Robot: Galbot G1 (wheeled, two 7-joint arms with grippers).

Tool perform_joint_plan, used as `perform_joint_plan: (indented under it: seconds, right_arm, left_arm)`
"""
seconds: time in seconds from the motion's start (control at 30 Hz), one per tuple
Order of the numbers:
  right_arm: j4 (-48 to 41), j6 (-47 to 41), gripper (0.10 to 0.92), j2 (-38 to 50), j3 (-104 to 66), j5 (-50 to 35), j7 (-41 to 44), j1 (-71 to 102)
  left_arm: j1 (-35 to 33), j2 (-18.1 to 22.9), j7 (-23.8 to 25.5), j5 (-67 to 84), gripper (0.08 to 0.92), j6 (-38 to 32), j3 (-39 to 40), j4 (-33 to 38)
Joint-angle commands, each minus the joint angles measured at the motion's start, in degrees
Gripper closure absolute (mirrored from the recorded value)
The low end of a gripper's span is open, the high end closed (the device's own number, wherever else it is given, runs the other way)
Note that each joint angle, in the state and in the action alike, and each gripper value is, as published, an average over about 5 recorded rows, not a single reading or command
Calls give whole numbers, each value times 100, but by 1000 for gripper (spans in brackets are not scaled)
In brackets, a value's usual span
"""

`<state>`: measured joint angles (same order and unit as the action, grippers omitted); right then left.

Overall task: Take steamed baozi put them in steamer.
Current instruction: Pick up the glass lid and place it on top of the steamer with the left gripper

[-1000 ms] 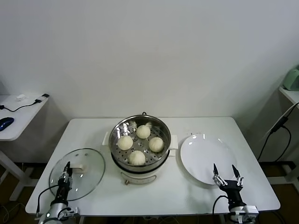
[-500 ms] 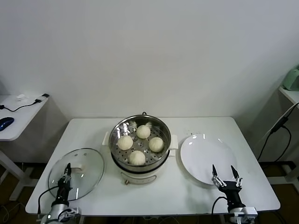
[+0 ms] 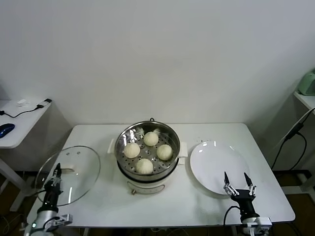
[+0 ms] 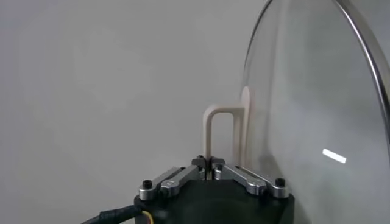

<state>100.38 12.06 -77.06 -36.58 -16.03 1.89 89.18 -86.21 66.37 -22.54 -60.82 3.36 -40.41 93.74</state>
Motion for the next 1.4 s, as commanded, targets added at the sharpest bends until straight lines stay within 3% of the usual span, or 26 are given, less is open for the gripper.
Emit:
perform_joint_plan:
  seconds: [0.03, 0.33, 0.5, 0.7, 1.1, 1.4]
  right_arm:
    - [101, -56, 203, -18, 24, 387, -41, 22]
    - [215, -110, 203, -38, 84, 517, -79, 69]
    - [182, 30, 203, -68, 79, 504, -65, 119]
    - [82, 239, 203, -109, 68, 504, -80, 146]
    - [-55, 489, 203, -135, 62, 478, -166, 203]
    - [-45, 609, 203, -207, 71, 492, -231, 265]
  left_arm:
    - [-381, -536, 1930, 928, 868, 1107, -416, 2309]
    - [397, -218, 2849, -49, 868, 2015, 894, 3310]
    - [1049, 52, 3131, -1026, 868, 2547, 2129, 3330]
    - [1426, 671, 3417, -1807, 868, 3124, 3298, 3175]
    - [1854, 1570, 3225, -2632, 868, 3482, 4290, 2247]
    - [2110, 1889, 3162, -2820, 868, 3634, 4455, 1678]
